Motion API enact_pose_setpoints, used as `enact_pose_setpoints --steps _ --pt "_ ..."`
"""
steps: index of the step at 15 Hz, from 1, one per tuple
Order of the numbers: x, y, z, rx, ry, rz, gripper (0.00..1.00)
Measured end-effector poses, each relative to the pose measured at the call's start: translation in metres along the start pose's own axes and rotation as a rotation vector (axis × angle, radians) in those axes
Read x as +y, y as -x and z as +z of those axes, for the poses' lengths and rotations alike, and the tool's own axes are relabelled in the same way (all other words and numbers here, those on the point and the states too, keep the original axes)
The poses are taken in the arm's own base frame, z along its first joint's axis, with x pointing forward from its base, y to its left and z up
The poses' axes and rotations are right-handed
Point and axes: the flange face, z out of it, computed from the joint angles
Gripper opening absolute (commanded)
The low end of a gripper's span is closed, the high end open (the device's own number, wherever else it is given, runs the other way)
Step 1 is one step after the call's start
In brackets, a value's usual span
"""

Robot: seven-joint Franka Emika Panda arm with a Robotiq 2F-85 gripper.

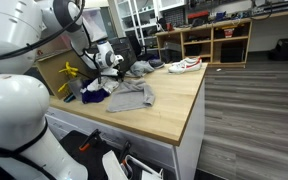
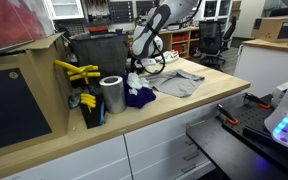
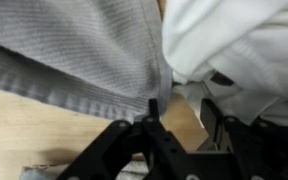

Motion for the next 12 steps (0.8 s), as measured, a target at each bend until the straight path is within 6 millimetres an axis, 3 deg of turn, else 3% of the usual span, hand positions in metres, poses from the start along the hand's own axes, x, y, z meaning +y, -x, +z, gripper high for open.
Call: enact_pose_setpoints --steps 3,7,12 --pt "0.012 -0.012 -0.018 -0.002 0.009 -0.003 1.0" --pt "0.043 -0.012 -0.064 -0.126 0.053 0.024 1.0" --pt "0.104 0.014 -0.133 -0.301 0.122 0.11 1.0"
